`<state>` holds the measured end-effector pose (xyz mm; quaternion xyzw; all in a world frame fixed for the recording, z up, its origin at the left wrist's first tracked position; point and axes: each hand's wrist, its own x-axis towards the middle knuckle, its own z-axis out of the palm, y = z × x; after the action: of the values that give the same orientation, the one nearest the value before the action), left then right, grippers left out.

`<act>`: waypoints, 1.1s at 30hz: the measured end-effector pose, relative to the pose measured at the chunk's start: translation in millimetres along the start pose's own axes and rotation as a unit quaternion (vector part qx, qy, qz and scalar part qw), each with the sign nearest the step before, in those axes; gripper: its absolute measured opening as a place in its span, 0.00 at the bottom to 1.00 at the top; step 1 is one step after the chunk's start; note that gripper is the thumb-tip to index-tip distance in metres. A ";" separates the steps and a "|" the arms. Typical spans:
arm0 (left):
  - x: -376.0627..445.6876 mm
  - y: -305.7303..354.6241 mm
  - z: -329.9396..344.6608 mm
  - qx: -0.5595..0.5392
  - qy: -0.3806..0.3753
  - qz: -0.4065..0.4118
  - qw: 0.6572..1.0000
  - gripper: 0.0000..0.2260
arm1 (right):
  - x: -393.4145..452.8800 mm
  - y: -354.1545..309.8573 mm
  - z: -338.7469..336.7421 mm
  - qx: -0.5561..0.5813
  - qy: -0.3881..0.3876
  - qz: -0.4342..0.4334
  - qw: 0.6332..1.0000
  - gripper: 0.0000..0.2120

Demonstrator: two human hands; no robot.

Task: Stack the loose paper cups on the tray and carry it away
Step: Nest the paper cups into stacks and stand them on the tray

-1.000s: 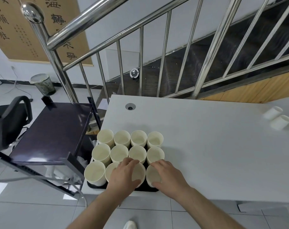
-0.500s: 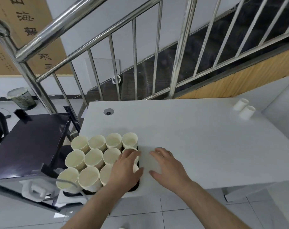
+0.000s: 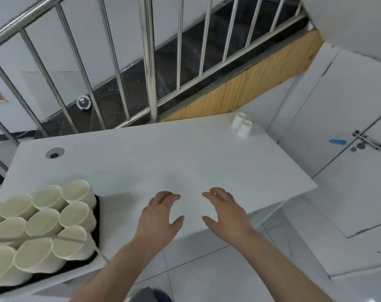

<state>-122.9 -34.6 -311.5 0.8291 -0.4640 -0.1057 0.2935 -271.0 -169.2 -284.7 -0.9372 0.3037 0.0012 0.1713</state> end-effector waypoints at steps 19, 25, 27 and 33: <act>188.8 50.1 80.6 -0.025 -0.035 0.001 0.999 0.21 | 122.8 141.3 -37.9 -0.004 -0.010 0.061 0.998 0.27; 263.4 53.3 97.4 -0.028 -0.036 -0.005 0.999 0.22 | 194.5 180.7 -52.2 -0.004 -0.015 0.075 0.997 0.26; 287.8 52.3 103.2 -0.027 -0.040 -0.007 0.999 0.22 | 221.0 197.0 -56.1 -0.005 -0.009 0.084 0.996 0.26; 335.0 49.8 126.5 -0.033 -0.056 -0.017 0.998 0.22 | 290.2 252.4 -69.8 -0.028 0.024 0.131 0.991 0.26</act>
<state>-31.5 -382.0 -351.7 0.8197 -0.4616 -0.1722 0.2922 -185.2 -547.7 -330.7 -0.8937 0.4273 0.0095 0.1365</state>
